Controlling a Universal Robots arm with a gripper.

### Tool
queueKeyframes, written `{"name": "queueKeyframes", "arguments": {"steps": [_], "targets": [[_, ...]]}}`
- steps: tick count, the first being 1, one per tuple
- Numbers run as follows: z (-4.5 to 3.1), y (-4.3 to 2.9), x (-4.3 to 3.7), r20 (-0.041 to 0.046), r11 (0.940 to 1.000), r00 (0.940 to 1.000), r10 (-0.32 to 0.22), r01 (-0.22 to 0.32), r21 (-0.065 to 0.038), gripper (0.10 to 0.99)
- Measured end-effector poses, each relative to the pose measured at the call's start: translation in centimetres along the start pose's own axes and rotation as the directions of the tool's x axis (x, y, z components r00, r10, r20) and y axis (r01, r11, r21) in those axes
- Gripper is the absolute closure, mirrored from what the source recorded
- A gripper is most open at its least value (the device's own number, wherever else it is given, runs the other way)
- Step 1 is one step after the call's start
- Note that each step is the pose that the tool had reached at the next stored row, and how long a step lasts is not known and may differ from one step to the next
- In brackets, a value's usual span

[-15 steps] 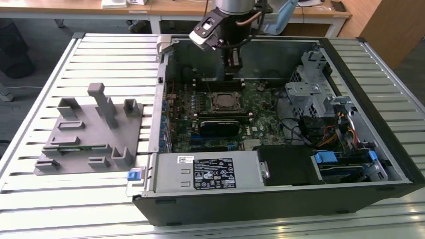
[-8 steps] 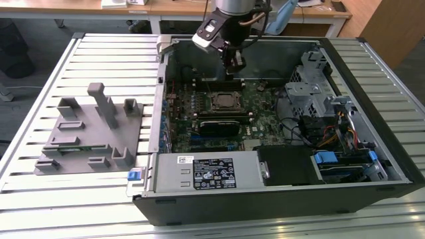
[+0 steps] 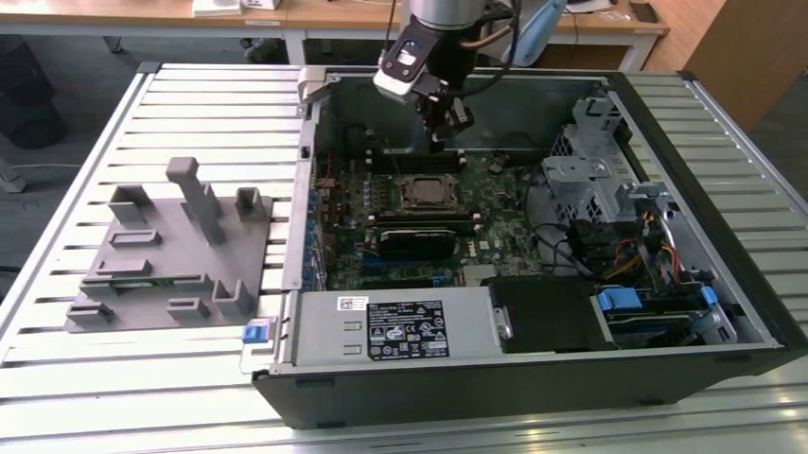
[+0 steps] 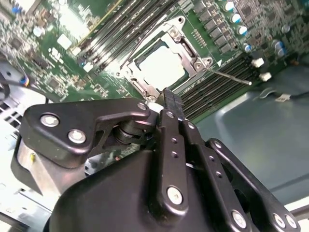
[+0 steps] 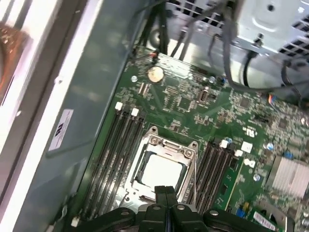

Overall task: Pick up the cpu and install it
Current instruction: 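Install the first cpu locking lever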

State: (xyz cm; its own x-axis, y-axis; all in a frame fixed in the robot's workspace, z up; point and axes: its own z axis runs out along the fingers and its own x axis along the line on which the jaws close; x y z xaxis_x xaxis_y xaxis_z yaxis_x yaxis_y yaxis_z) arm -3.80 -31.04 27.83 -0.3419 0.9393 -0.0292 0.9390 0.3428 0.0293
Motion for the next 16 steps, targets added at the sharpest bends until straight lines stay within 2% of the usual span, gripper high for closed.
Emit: {"name": "queueKeyframes", "arguments": {"steps": [4,8,12,16], "targets": [[0.01,0.00,0.00,-0.0021,0.9973,0.9973,-0.074,0.074,-0.002,0.980],[0.03,0.00,0.00,-0.0040,0.9893,0.9893,-0.146,0.146,-0.005,0.980],[0.04,0.00,0.00,-0.0057,0.9761,0.9761,-0.217,0.217,-0.007,0.980],[0.06,0.00,0.00,-0.0072,0.9578,0.9578,-0.287,0.287,-0.010,0.980]]}}
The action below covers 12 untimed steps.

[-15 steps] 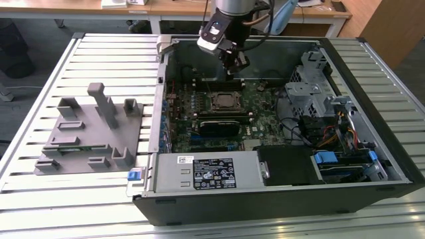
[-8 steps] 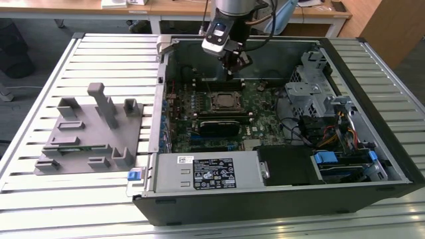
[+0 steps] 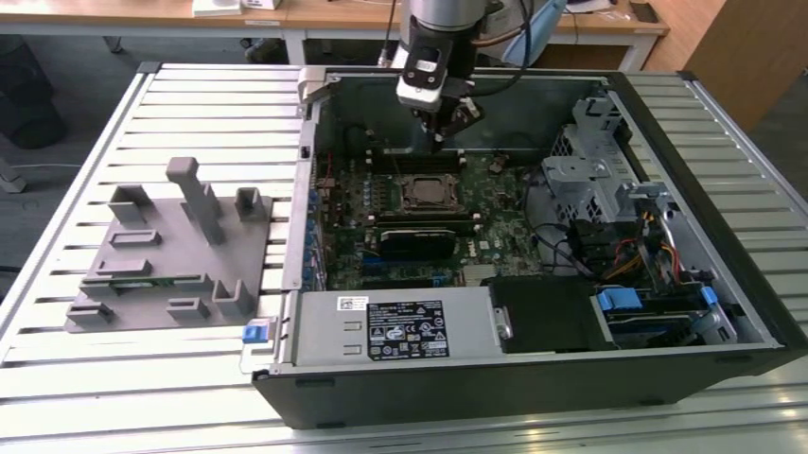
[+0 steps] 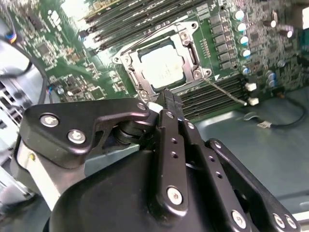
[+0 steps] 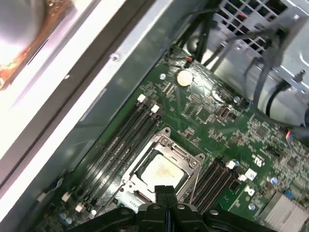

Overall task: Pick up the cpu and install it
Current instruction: 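Install the first cpu locking lever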

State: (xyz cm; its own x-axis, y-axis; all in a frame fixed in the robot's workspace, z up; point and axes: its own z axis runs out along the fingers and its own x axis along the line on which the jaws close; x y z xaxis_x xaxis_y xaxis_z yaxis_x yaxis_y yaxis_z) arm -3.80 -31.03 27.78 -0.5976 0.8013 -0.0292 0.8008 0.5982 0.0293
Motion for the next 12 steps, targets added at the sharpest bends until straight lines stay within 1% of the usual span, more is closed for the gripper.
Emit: {"name": "queueKeyframes", "arguments": {"steps": [3,6,9,12], "targets": [[0.01,0.00,0.00,-0.0015,0.9985,0.9985,-0.054,0.054,-0.002,0.980],[0.03,0.00,0.00,-0.0030,0.9940,0.9940,-0.109,0.109,-0.003,0.980],[0.04,0.00,0.00,-0.0044,0.9867,0.9867,-0.163,0.163,-0.005,0.980],[0.05,0.00,0.00,-0.0057,0.9761,0.9761,-0.217,0.217,-0.007,0.980]]}}
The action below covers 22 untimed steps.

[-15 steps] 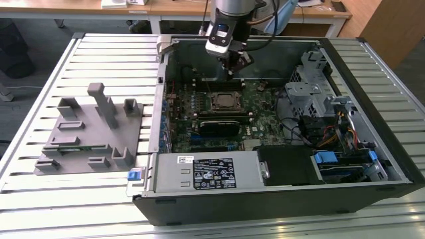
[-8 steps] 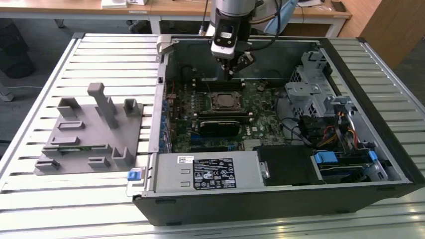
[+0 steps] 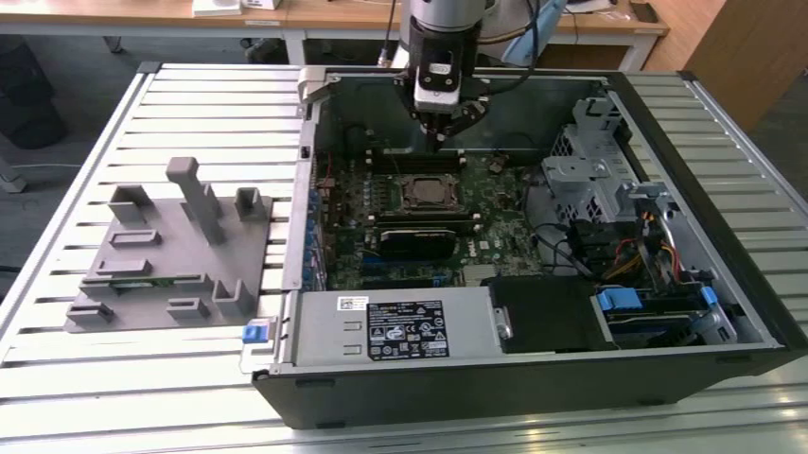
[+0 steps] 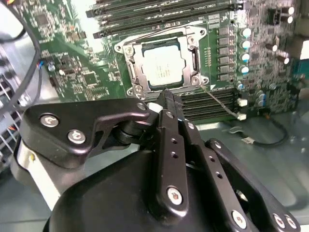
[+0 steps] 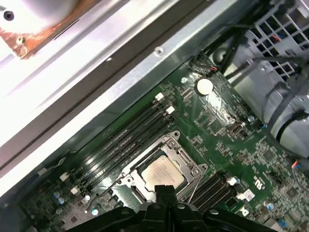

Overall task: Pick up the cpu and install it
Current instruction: 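Install the first cpu locking lever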

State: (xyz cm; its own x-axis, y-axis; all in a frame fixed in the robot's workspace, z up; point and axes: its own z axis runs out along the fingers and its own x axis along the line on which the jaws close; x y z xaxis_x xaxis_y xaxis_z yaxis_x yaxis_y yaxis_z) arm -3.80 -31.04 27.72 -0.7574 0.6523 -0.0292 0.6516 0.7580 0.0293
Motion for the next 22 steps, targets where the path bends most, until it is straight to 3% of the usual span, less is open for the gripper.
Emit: {"name": "queueKeyframes", "arguments": {"steps": [6,11,17,22], "targets": [[0.03,0.00,0.00,-0.0030,0.9942,0.9942,-0.108,0.108,-0.003,0.980],[0.06,0.00,0.00,-0.0052,0.9802,0.9802,-0.198,0.198,-0.006,0.980],[0.10,0.00,0.00,-0.0075,0.9527,0.9527,-0.304,0.304,-0.010,0.980],[0.14,0.00,0.00,-0.0091,0.9215,0.9215,-0.388,0.388,-0.014,0.980]]}}
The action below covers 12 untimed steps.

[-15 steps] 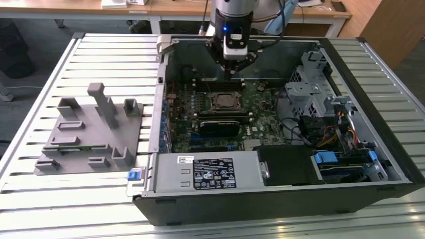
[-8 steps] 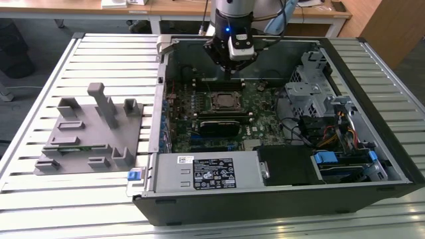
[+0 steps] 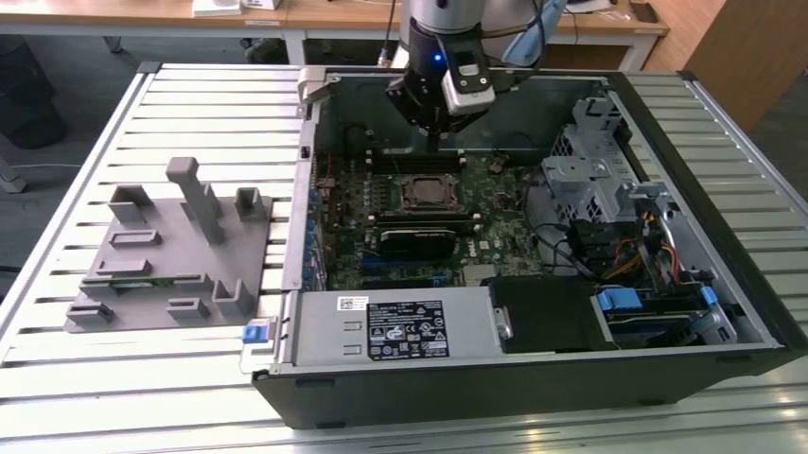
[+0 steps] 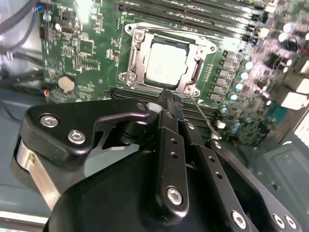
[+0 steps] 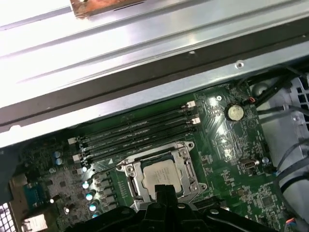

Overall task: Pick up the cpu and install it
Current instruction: 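Install the first cpu locking lever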

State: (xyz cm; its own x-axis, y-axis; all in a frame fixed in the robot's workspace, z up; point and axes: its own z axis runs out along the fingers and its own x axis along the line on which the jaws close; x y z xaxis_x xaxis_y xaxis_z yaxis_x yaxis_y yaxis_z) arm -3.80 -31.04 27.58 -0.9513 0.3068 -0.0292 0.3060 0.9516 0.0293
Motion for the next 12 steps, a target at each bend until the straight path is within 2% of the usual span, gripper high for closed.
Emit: {"name": "queueKeyframes", "arguments": {"steps": [3,6,9,12], "targets": [[0.03,0.00,0.00,-0.0016,0.9984,0.9984,-0.056,0.056,-0.002,0.980],[0.06,0.00,0.00,-0.0030,0.9940,0.9940,-0.110,0.110,-0.003,0.980],[0.10,0.00,0.00,-0.0044,0.9866,0.9866,-0.163,0.163,-0.005,0.980],[0.14,-0.01,0.00,-0.0057,0.9760,0.9760,-0.218,0.218,-0.007,0.980]]}}
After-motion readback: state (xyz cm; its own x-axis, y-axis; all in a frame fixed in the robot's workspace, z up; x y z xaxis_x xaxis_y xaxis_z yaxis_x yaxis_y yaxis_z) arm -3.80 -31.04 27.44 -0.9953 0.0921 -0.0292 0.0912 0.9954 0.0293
